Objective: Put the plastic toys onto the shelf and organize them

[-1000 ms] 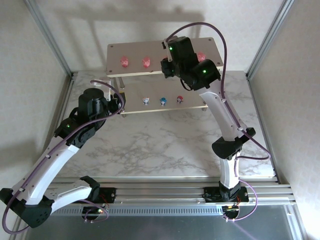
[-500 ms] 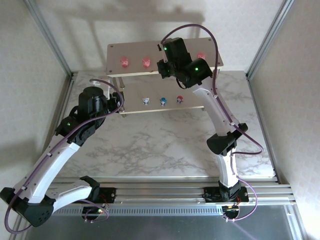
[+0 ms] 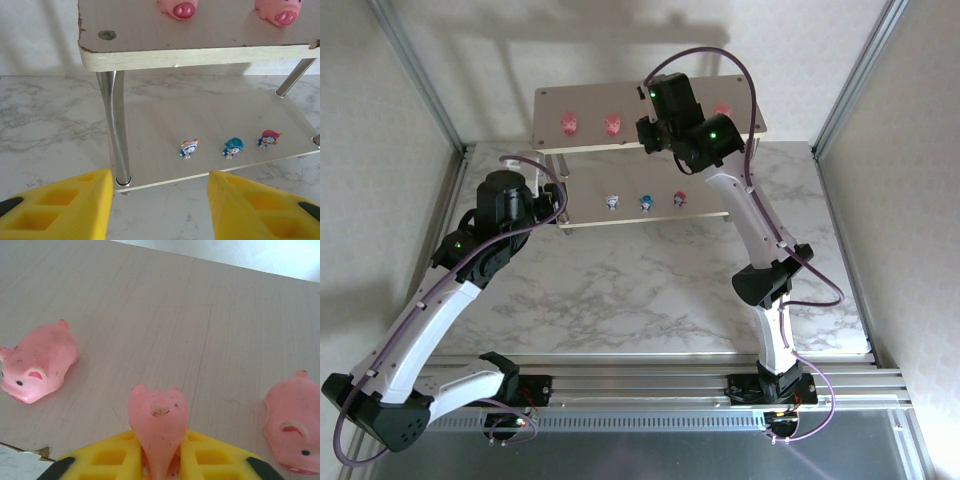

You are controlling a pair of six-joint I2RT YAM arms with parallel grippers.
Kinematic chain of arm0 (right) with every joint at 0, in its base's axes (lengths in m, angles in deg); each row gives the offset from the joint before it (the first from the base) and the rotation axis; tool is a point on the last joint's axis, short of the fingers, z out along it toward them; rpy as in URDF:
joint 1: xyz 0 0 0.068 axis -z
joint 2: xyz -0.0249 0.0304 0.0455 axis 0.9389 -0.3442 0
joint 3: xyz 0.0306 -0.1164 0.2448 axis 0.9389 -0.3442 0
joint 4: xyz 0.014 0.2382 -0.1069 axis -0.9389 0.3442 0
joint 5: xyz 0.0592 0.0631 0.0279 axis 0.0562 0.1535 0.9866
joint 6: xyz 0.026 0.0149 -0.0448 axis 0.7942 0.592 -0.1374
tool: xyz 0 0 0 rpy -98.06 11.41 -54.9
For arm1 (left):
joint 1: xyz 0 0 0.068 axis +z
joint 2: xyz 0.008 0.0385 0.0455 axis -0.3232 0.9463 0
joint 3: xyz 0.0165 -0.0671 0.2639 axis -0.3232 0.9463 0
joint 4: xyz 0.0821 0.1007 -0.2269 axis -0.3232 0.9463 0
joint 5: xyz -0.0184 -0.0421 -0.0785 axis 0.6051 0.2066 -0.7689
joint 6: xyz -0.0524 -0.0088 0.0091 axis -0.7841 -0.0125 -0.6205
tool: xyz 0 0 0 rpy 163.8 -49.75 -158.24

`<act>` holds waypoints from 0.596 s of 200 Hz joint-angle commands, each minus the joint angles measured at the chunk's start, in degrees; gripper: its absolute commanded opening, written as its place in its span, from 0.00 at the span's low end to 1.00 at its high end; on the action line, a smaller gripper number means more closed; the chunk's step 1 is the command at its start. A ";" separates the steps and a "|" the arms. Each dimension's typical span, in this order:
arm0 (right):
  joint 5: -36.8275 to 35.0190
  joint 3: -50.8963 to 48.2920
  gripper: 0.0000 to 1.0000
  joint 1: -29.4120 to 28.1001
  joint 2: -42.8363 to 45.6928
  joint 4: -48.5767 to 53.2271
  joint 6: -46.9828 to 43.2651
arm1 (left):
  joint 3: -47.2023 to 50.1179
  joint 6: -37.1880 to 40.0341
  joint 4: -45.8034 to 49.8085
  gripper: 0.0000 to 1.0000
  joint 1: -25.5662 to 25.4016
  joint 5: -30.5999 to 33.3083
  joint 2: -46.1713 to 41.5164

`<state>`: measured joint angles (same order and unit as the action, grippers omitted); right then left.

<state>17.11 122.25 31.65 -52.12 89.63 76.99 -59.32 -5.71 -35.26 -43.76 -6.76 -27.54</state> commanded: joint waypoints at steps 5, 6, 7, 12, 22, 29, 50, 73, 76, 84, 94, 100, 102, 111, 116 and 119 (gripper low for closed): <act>1.04 1.65 0.27 0.45 -1.89 -1.05 -0.32 | -0.83 0.63 -0.37 0.53 0.80 -1.07 0.20; 1.08 1.65 0.28 0.44 -1.95 -1.05 -0.31 | -0.84 0.62 -0.36 0.53 0.81 -1.07 0.20; 1.05 1.65 0.28 0.43 -1.98 -1.05 -0.30 | -0.84 0.61 -0.36 0.53 0.82 -1.07 0.20; 1.09 1.65 0.28 0.47 -2.01 -1.27 -0.23 | -0.84 0.69 -0.35 0.52 0.83 -1.15 0.20; 1.10 1.65 0.30 0.46 -2.05 -1.62 -0.12 | -0.80 0.70 -0.35 0.53 0.91 -1.26 0.25; 1.06 1.65 0.32 0.48 -2.13 -1.76 -0.08 | -0.68 0.70 -0.35 0.52 1.00 -1.25 0.14; 0.87 1.65 0.36 0.56 -2.34 -2.45 -0.04 | -0.71 0.67 -0.26 0.52 1.16 -1.31 0.05; 0.82 1.65 0.37 0.79 -2.58 -2.86 0.21 | -0.51 0.74 -0.09 0.53 1.35 -1.25 -0.15; 0.91 1.65 0.37 0.80 -2.58 -2.96 0.23 | -0.50 0.75 -0.09 0.53 1.33 -1.25 -0.23; 0.95 1.65 0.37 0.93 -2.75 -3.04 0.31 | -0.43 0.78 -0.08 0.53 1.44 -1.25 -0.21; 1.03 1.65 0.37 0.97 -2.82 -3.16 0.45 | -0.49 0.82 0.00 0.53 1.56 -1.29 -0.24; 1.10 1.65 0.37 1.07 -2.93 -3.17 0.49 | -0.48 0.80 0.04 0.52 1.61 -1.28 -0.21; 1.18 1.65 0.37 1.11 -2.99 -3.23 0.49 | -0.49 0.85 0.01 0.52 1.68 -1.32 -0.23; 1.18 1.65 0.38 1.21 -3.06 -3.25 0.58 | -0.49 0.85 0.07 0.53 1.70 -1.35 -0.23; 1.17 1.61 0.38 1.18 -3.02 -3.26 0.66 | -0.49 0.87 0.08 0.52 1.79 -1.40 -0.24; 1.21 1.64 0.39 1.21 -3.01 -3.33 0.74 | -0.51 0.87 0.08 0.52 1.83 -1.42 -0.16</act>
<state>17.92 122.66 32.24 -53.69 87.07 77.17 -59.32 -5.68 -35.26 -42.69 -7.39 -27.39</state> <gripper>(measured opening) 0.375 0.527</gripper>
